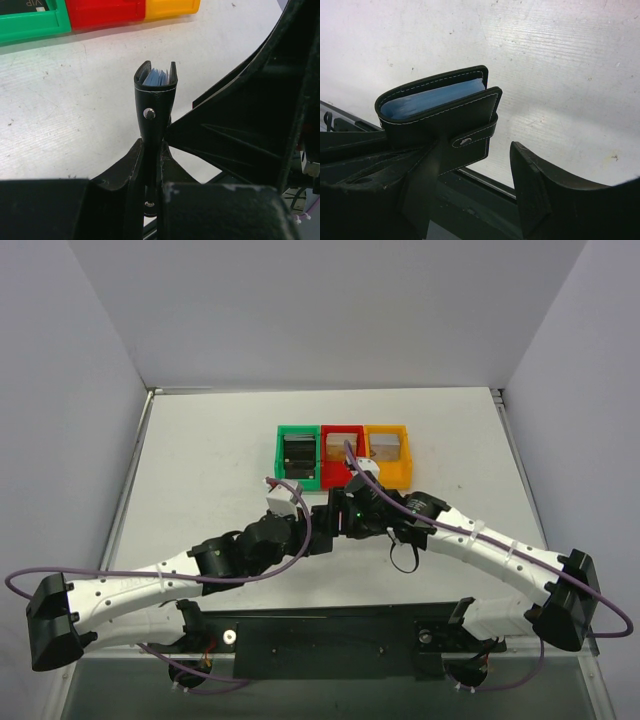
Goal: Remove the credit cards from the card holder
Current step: Open the card holder at the center of the board.
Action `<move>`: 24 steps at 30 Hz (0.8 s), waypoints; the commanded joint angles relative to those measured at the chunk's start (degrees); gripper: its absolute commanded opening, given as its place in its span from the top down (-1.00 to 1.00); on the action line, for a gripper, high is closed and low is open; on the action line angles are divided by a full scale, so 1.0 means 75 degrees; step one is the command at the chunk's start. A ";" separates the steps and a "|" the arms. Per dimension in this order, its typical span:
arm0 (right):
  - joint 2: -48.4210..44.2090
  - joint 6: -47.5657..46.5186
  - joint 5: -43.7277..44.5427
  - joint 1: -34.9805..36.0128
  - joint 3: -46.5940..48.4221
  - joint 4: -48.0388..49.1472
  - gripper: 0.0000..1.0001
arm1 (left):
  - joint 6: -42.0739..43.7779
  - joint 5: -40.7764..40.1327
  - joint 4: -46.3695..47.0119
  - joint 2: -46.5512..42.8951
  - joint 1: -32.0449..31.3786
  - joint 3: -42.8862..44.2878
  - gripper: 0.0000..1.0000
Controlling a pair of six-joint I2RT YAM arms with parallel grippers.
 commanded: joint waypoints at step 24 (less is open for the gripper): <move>0.0621 0.0111 -0.0013 -0.0204 0.0228 -0.0332 0.66 | 0.0114 -0.0148 0.0537 -0.0643 -0.0285 0.0270 1.00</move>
